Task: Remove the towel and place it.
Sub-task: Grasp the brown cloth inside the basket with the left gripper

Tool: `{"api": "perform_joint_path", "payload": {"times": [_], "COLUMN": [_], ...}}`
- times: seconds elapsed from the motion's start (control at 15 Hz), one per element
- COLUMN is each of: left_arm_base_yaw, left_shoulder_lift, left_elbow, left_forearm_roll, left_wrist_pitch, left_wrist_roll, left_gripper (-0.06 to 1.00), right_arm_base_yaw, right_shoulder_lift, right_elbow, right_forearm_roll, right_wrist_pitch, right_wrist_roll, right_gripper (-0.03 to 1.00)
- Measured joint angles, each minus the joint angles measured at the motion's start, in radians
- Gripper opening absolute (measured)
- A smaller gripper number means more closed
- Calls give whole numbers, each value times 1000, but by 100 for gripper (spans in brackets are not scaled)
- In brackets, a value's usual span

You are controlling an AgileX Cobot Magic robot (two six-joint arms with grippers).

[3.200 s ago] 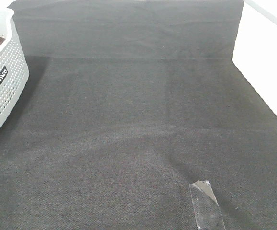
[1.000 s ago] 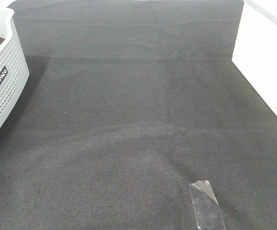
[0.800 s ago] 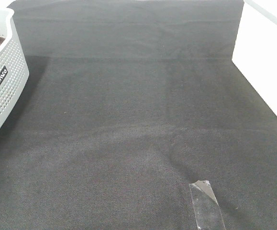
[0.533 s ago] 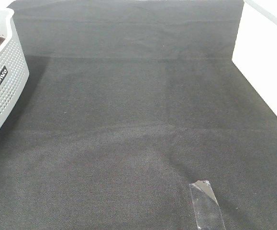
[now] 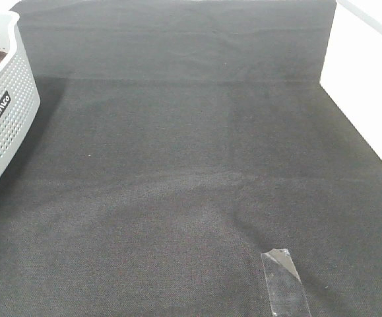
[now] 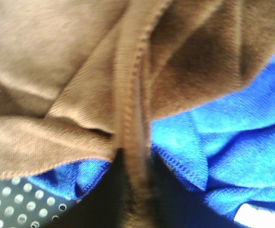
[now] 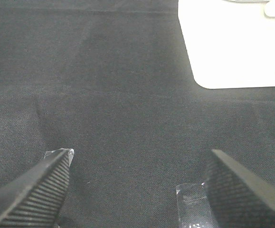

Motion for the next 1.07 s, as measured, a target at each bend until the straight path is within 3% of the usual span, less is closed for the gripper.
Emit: {"api": "perform_joint_path", "payload": {"times": [0.27, 0.53, 0.67, 1.07], "left_arm_base_yaw": [0, -14, -35, -177], "left_shoulder_lift": [0, -36, -66, -192], "left_elbow": [-6, -144, -217, -298], "left_forearm_roll": [5, 4, 0, -2], "left_wrist_pitch": [0, -13, -10, -9], "left_wrist_roll": [-46, -303, -372, -399], "left_gripper": [0, 0, 1, 1], "right_arm_base_yaw": [0, 0, 0, 0], "right_shoulder_lift": [0, 0, 0, 0], "right_elbow": [0, 0, 0, 0], "right_forearm_roll": [0, 0, 0, 0], "right_wrist_pitch": [0, 0, 0, 0], "right_wrist_roll": [0, 0, 0, 0], "right_gripper": [75, 75, 75, 75]}}
